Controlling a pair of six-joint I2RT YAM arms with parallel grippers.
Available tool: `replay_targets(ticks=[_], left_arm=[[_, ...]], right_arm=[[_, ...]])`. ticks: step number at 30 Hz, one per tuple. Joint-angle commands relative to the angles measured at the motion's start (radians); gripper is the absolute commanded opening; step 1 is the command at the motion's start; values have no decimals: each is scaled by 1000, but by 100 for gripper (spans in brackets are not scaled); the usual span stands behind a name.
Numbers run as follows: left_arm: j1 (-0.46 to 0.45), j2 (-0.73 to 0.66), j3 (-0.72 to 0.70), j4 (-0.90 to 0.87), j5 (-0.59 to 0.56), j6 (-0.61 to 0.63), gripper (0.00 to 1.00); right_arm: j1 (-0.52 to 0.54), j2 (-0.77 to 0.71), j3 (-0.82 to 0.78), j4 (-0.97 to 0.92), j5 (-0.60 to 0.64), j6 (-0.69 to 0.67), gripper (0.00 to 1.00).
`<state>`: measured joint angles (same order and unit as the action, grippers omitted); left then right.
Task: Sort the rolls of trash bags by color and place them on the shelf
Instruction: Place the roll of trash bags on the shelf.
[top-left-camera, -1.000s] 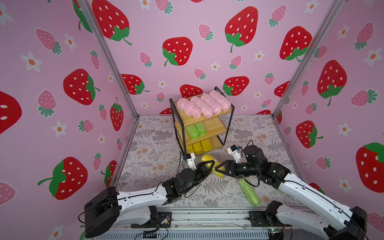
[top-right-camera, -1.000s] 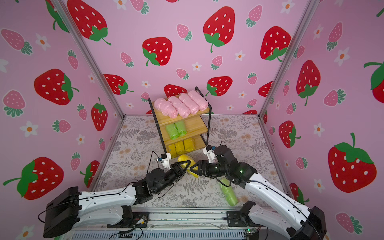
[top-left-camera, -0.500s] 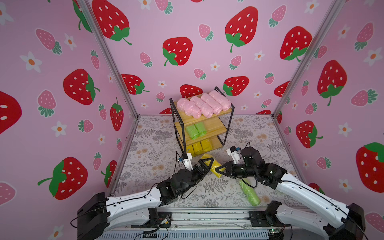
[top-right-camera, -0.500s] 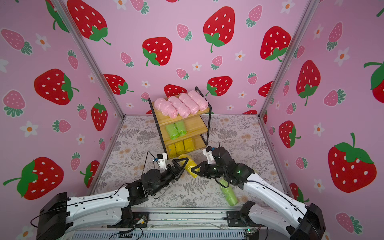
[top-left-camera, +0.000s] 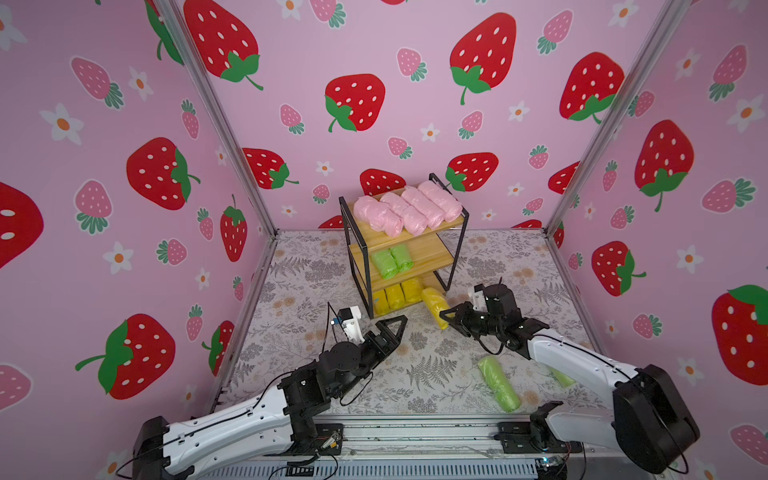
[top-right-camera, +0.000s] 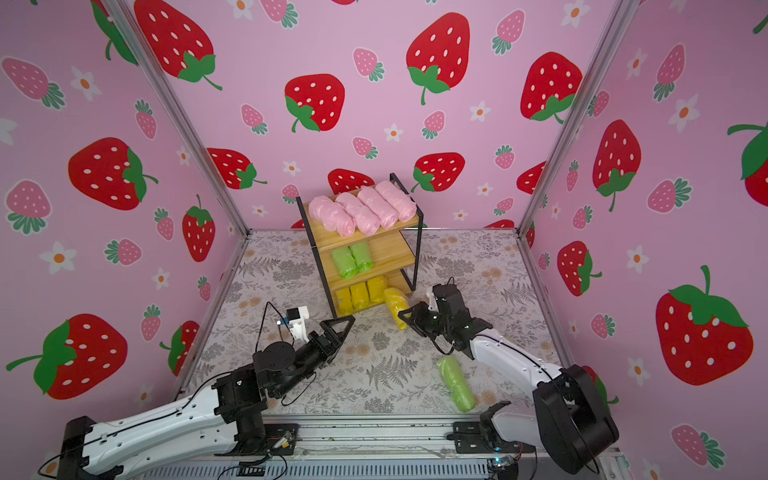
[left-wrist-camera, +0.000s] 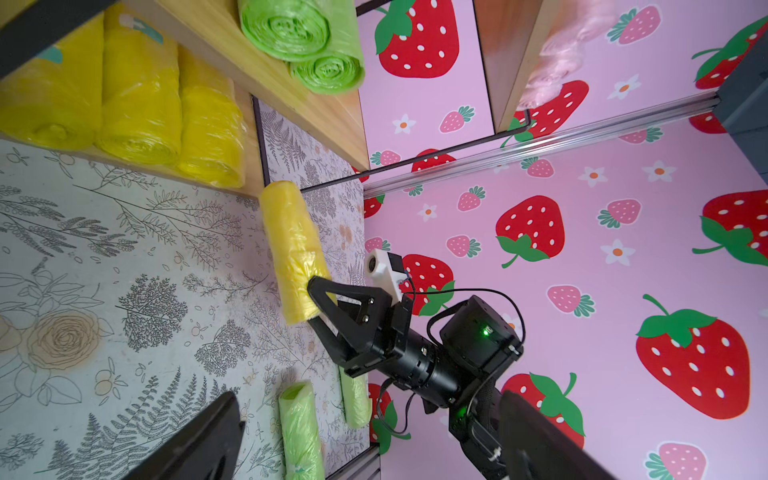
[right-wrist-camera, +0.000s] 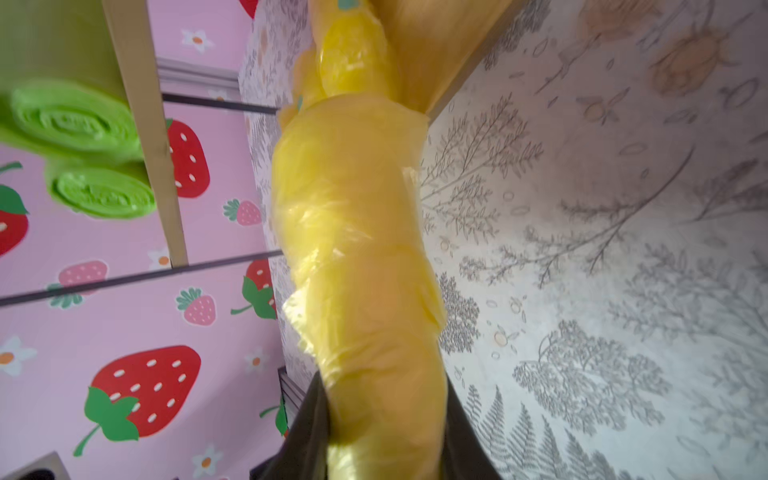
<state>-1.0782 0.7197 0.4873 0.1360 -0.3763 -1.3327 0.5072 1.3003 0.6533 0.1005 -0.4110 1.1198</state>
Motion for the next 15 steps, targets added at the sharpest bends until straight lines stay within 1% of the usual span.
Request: replay_targets(ticks=[1, 5, 9, 15], left_arm=[[-2, -6, -18, -38, -33, 17, 100], [-2, -2, -18, -36, -39, 31, 100], [-2, -9, -18, -39, -47, 45, 99], [-2, -22, -19, -57, -56, 58, 100]], right_arm=[[-24, 60, 68, 183, -69, 40, 0], [-36, 177, 140, 233, -103, 66, 0], [-43, 283, 180, 342, -115, 129, 0], [-75, 409, 243, 438, -132, 193, 0]])
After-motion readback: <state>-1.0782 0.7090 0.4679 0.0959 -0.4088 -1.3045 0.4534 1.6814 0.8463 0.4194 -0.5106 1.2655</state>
